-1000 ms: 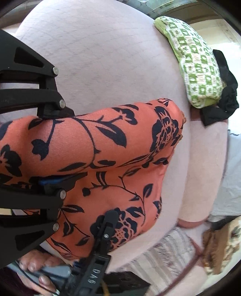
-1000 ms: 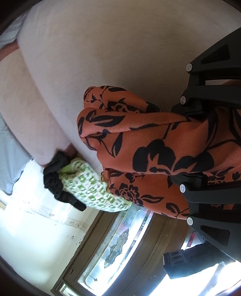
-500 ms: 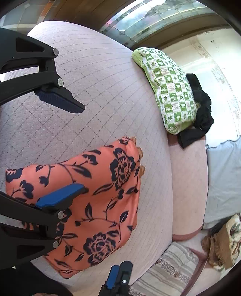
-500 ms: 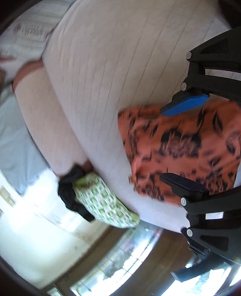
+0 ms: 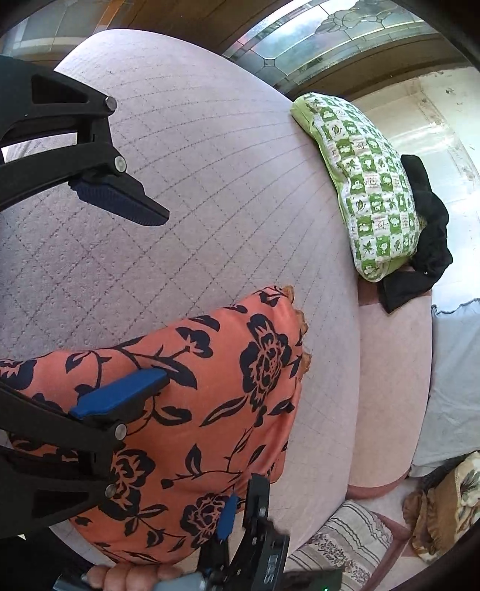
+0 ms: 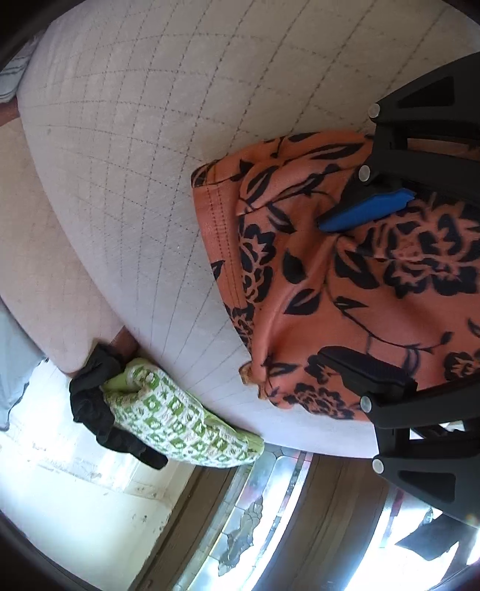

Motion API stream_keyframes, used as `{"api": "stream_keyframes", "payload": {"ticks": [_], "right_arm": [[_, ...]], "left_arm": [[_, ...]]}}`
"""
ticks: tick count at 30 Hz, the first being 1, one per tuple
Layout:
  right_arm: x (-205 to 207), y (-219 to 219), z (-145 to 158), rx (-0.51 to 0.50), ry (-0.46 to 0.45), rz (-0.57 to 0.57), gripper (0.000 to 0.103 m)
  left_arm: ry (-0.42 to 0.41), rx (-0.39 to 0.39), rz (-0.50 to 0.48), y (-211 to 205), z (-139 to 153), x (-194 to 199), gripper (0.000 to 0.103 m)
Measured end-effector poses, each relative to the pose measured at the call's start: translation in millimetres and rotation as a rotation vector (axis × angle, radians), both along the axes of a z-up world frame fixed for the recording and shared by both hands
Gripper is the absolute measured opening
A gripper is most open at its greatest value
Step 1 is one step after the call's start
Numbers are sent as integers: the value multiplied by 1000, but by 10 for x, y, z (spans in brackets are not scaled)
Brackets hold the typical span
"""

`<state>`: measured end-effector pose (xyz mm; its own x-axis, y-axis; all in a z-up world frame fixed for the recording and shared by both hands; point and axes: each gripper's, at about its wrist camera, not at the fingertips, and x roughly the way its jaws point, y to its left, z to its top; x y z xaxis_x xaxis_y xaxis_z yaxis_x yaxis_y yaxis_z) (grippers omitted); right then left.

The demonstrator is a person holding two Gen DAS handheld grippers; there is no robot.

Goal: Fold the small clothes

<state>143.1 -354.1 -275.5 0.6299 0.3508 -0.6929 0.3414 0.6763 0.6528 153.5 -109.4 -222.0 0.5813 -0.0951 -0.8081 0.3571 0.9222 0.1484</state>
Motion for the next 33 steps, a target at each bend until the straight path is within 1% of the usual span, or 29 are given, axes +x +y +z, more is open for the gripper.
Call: {"api": "stream_keyframes", "payload": {"ticks": [2,5,8,11,15,18,20,21,23,24,26,28,30,32,33], "right_arm": [[-175,-42,120,1,-21,-17,70],[-440,-41,335,-13,-59,2,70],[-671,7,452,-15,-86,20,70],[-841,71,449,17,-89,32,70],[-951,139,353,41,-84,37,70],[-951,129,185,62,-59,26,71],[-947,108,101,80,-73,28,71],[-944,111,82,71,-79,39,71],[-948,135,77,49,-88,59,71],[-951,141,83,44,-89,64,71],[-961,139,104,38,-88,70,71],[-980,121,143,45,-83,66,71],[-1016,100,237,45,-89,56,71],[-1061,113,365,-1,-110,50,71],[-1093,136,468,-49,-127,53,71]], "left_arm": [[-6,-3,5,1,33,-4,81],[-25,-19,2,5,147,-92,81],[-49,-35,-4,-2,253,-157,81],[-71,-44,-18,-18,365,-253,81],[-78,-50,-33,-43,407,-350,81],[-60,-36,-31,-51,319,-369,81],[-34,-20,-28,-62,195,-340,81],[5,6,-19,-77,41,-301,81],[51,29,-5,-75,-184,-256,82],[49,24,3,-60,-227,-253,85],[49,12,12,-43,-178,-252,86],[44,17,7,-52,-99,-257,86],[9,26,9,-55,11,-298,86],[-15,19,11,-50,119,-349,86],[-24,9,13,-50,180,-377,86]]}}
